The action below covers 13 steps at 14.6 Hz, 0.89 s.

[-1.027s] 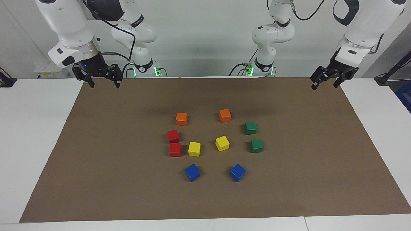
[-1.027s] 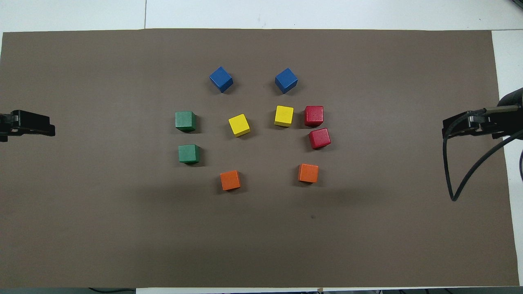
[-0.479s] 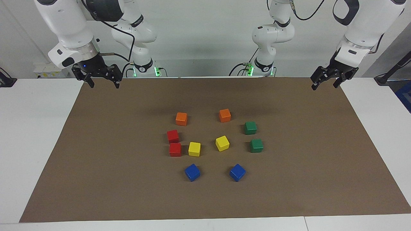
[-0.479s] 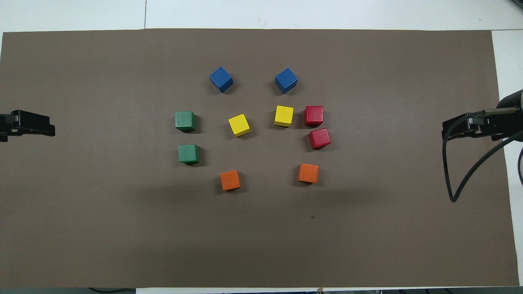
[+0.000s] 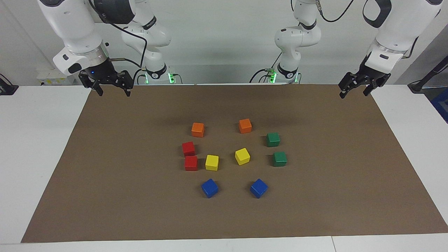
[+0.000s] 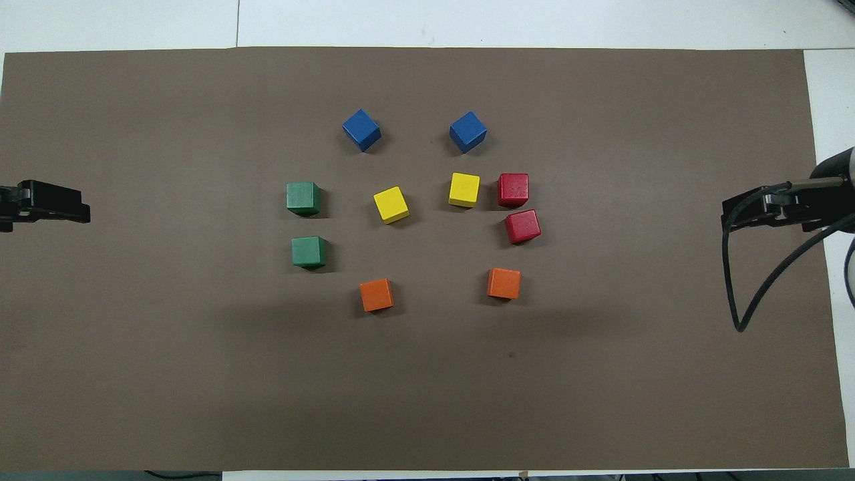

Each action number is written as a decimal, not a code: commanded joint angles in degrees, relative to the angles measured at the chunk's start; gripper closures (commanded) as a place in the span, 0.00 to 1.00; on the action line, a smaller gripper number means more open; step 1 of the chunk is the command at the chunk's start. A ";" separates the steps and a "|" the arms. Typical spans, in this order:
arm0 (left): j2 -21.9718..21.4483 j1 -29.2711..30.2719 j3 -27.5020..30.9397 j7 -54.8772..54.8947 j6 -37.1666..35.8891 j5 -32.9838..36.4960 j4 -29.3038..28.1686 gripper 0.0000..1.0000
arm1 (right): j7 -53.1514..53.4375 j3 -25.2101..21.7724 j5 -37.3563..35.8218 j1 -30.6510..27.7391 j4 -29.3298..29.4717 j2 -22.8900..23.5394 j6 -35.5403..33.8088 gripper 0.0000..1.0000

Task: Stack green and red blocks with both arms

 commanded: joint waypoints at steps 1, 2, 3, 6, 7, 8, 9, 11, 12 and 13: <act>-1.28 -0.29 0.01 0.57 2.14 -0.73 -2.49 0.00 | 0.58 0.35 0.82 -1.27 -2.47 -1.97 1.75 0.00; -1.63 -0.47 -0.16 0.56 3.20 -0.81 -3.81 0.00 | 0.58 0.35 0.82 -1.27 -2.47 -1.97 1.75 0.00; -2.42 -0.73 -0.34 0.48 4.60 -1.42 -5.65 0.00 | 0.58 0.35 0.82 -1.27 -2.56 -1.97 1.75 0.00; -3.04 -5.29 -0.25 -0.32 8.38 -2.48 -9.26 0.00 | 0.76 0.35 0.82 -1.18 -3.34 -2.14 2.98 0.00; -2.78 -6.78 -0.34 -0.49 9.35 -2.48 -9.88 0.00 | 0.76 0.44 0.82 -1.18 -3.52 -2.15 3.25 0.00; -2.52 -8.10 -0.34 -1.01 10.75 -2.48 -10.84 0.00 | 0.85 0.44 0.82 -0.83 -3.87 -2.23 3.51 0.00; -2.34 -9.34 -0.34 -1.98 12.50 -2.57 -12.33 0.00 | 1.11 0.44 1.26 -0.48 -4.05 -2.41 3.60 0.00; -1.21 -12.50 -0.25 -3.56 15.76 -2.57 -14.36 0.00 | 1.37 0.52 3.10 -0.04 -5.53 -2.85 6.22 0.00; 0.20 -13.73 -0.25 -4.96 16.73 -2.57 -14.46 0.00 | 1.98 0.96 3.11 -0.04 -6.76 -3.02 7.89 0.00; 1.86 -15.05 -0.34 -6.19 17.78 -2.57 -14.37 0.00 | 3.38 1.14 3.11 1.01 -7.21 -2.94 8.60 0.01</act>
